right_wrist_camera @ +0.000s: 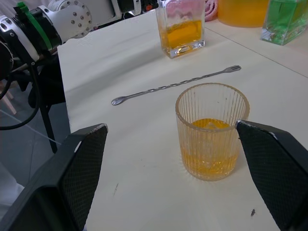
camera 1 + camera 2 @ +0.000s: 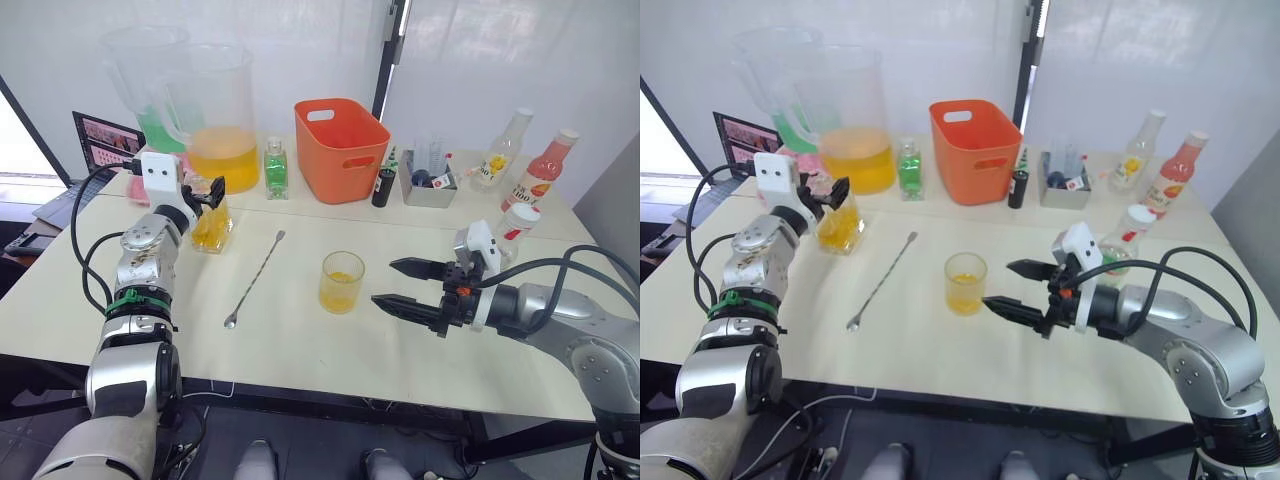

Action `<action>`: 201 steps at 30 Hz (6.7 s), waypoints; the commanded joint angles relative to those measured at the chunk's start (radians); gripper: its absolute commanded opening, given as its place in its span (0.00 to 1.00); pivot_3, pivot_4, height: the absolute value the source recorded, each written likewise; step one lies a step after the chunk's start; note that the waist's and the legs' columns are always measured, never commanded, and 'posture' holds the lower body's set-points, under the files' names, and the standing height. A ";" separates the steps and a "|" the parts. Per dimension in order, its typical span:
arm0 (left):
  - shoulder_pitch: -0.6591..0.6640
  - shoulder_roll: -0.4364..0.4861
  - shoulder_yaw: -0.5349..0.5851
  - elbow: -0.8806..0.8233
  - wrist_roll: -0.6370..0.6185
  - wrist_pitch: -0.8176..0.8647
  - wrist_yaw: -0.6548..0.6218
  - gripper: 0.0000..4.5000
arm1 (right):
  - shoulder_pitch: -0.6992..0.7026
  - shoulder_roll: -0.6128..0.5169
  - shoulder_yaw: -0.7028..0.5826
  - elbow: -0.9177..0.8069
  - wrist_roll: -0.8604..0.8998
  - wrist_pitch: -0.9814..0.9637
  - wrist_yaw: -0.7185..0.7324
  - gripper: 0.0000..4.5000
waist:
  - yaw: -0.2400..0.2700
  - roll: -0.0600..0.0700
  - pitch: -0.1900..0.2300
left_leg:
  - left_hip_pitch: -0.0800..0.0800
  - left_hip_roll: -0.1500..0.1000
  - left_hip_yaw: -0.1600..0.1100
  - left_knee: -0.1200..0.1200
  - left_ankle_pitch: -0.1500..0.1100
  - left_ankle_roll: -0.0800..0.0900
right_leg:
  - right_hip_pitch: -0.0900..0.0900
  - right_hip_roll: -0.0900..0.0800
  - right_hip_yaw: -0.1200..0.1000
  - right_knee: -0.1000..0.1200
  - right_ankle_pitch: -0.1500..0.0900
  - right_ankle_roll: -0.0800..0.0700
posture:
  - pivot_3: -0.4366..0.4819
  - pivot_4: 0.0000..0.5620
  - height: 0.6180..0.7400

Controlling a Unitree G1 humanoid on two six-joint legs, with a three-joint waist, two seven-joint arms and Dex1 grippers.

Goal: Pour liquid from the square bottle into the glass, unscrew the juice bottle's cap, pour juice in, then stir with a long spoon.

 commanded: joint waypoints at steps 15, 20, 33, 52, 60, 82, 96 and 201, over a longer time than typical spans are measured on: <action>0.223 0.174 -0.072 -0.635 -0.372 0.361 -0.642 0.99 | 0.022 0.015 -0.168 0.044 -0.214 -0.256 -0.041 1.00 | -0.021 0.001 0.000 | 0.001 0.001 0.000 -0.001 0.000 -0.001 | 0.000 0.000 0.000 0.000 0.000 -0.001 | 0.48 0.27 1.00; 0.378 0.240 -0.101 -0.735 -0.358 0.382 -0.742 0.99 | 0.139 0.038 -0.227 0.026 -0.245 -0.304 -0.054 1.00 | -0.023 0.001 0.000 | 0.001 0.001 0.000 -0.001 0.000 -0.001 | 0.000 0.000 0.000 0.000 -0.004 -0.008 | 0.48 0.27 1.00; 0.696 0.326 -0.020 -0.664 -0.302 0.235 -0.846 0.99 | 0.634 0.142 -0.499 0.016 -0.260 -0.410 -0.010 1.00 | -0.021 0.002 -0.001 | 0.003 0.004 0.002 -0.001 -0.001 -0.003 | 0.001 0.001 0.000 -0.001 -0.008 -0.007 | 0.48 0.27 1.00; 0.631 0.362 0.052 -0.489 -0.326 0.089 -0.921 0.99 | 0.824 0.264 -0.556 0.056 -0.302 -0.576 0.001 1.00 | -0.021 0.008 -0.005 | 0.008 0.007 0.008 -0.006 -0.006 -0.010 | 0.000 0.000 0.000 -0.002 -0.007 -0.009 | 0.48 0.27 1.00; 0.536 0.374 0.062 -0.574 -0.412 0.227 -0.948 0.99 | 0.695 0.218 -0.506 -0.021 -0.242 -0.479 -0.080 1.00 | -0.030 0.008 -0.005 | 0.008 0.007 0.009 -0.006 -0.006 -0.010 | 0.000 0.000 0.001 -0.002 -0.007 -0.009 | 0.48 0.27 1.00; 0.837 0.277 0.194 -0.908 -0.455 0.230 -0.733 0.99 | -0.050 0.025 -0.247 0.492 -0.348 -0.412 -0.046 1.00 | -0.028 0.008 -0.004 | 0.012 0.007 0.010 -0.009 -0.005 -0.009 | 0.000 0.001 0.002 -0.002 -0.008 -0.010 | 0.48 0.27 1.00; 0.872 0.258 0.206 -0.930 -0.428 0.171 -0.656 1.00 | -0.159 0.034 -0.222 0.672 -0.392 -0.484 0.082 0.39 | -0.027 0.008 -0.004 | 0.011 0.007 0.010 -0.010 -0.004 -0.007 | 0.000 0.001 0.002 -0.002 -0.009 -0.010 | 0.48 0.27 1.00; 0.921 0.265 -0.006 -1.101 -0.437 0.255 -0.754 1.00 | -0.469 0.277 0.327 0.563 -0.384 -0.457 0.809 0.28 | -0.049 0.009 -0.003 | 0.011 0.008 0.010 -0.016 -0.005 -0.009 | -0.004 0.002 0.001 -0.001 -0.011 -0.011 | 0.48 0.27 1.00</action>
